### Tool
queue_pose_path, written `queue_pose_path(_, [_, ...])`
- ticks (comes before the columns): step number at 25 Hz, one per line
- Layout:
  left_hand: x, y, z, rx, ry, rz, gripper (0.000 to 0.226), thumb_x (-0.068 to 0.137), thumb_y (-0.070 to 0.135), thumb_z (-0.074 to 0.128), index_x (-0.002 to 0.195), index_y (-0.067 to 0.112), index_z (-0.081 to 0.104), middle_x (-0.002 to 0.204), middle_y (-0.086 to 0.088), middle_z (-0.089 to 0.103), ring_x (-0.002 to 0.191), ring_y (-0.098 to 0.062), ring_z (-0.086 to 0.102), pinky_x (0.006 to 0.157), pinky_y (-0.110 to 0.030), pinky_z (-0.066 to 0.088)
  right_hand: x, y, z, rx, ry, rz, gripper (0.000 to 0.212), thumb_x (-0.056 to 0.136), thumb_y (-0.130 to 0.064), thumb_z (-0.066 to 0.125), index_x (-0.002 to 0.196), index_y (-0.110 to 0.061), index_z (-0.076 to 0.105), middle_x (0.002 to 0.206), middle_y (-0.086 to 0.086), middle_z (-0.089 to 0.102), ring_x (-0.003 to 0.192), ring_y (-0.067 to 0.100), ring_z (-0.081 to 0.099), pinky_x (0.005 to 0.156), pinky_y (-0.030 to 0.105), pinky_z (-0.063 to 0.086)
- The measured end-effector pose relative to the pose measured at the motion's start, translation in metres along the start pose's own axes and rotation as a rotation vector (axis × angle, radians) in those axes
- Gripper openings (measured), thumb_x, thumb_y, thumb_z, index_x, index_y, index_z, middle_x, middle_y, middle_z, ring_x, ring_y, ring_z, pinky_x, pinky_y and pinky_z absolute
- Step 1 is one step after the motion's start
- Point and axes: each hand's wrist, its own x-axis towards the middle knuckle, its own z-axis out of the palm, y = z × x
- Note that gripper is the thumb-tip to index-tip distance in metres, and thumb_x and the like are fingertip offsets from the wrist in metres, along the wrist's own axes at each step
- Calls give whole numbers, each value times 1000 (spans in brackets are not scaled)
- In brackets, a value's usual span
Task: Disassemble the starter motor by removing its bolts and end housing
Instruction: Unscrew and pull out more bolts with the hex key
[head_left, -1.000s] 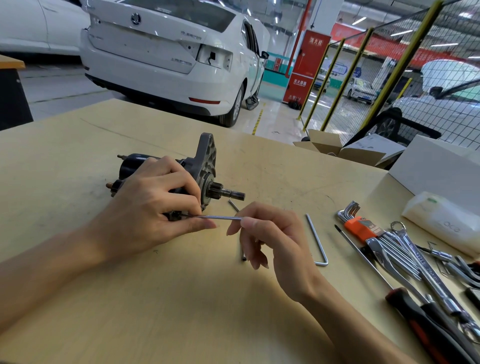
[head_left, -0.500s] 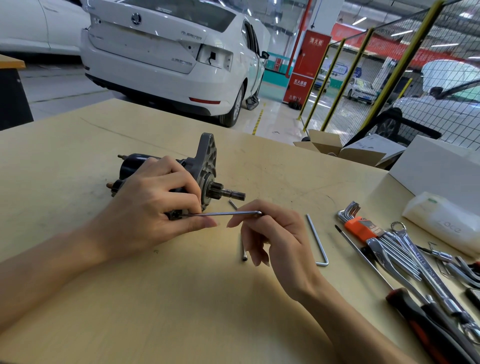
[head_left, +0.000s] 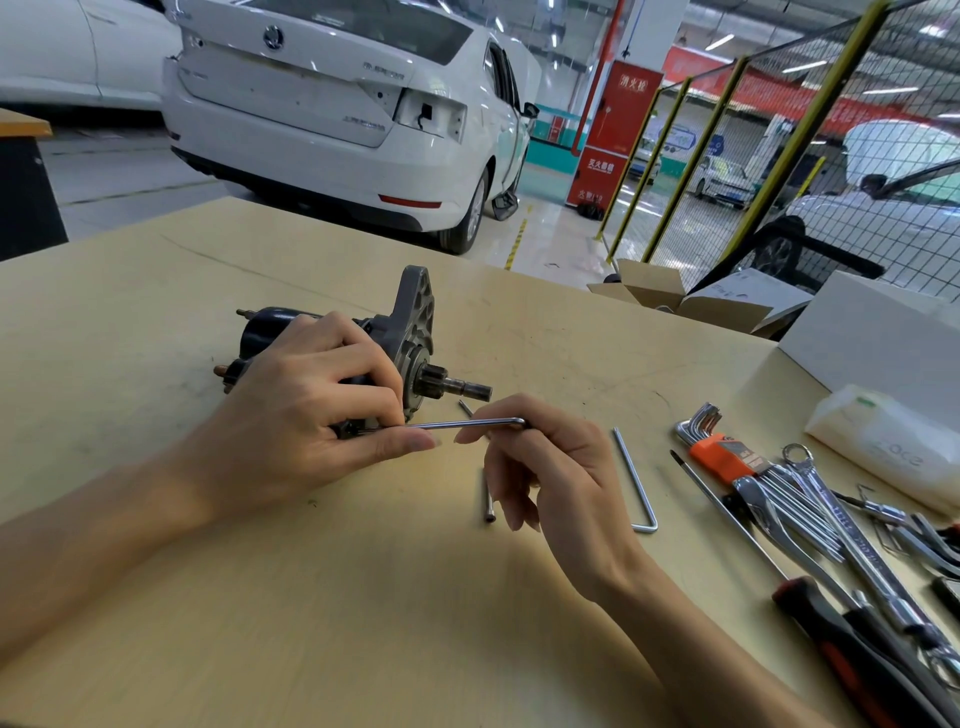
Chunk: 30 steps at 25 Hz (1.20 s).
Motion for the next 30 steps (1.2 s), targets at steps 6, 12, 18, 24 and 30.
queue_pose_path(6, [0,1,0,3,-2,2,41,90,50,56,67,21,73,83,10,66,88,-15,52,75,-41,40,0,1,0,2,4,1,31,86,-7,40,81,-7,71,49,5,49,39,15,40,42,15,33])
queue_pose_path(12, [0,2,-2,2,0,7,34,89,48,59,77,20,74,83,11,66,87,-17,54,73,-44,43,0,1,0,-10,-3,0,32,85,-7,39,81,-7,71,50,7,49,39,15,40,41,15,33])
queue_pose_path(18, [0,3,-3,5,-6,20,32,89,46,59,74,23,76,83,11,65,86,-15,52,73,-43,41,0,1,-1,-20,6,6,32,86,-8,40,82,-7,71,50,8,49,40,15,40,41,15,33])
queue_pose_path(24, [1,3,-3,-16,-4,13,30,86,46,64,73,22,76,83,10,65,85,-16,53,72,-45,42,1,3,-1,-99,104,31,32,99,-4,41,92,-18,69,54,8,53,41,14,43,42,19,36])
queue_pose_path(30, [0,3,-4,-29,-21,-5,32,85,49,64,72,22,75,84,11,65,86,-16,53,76,-44,42,1,1,0,-49,77,20,45,102,-33,40,75,-8,65,49,7,53,40,16,44,42,17,34])
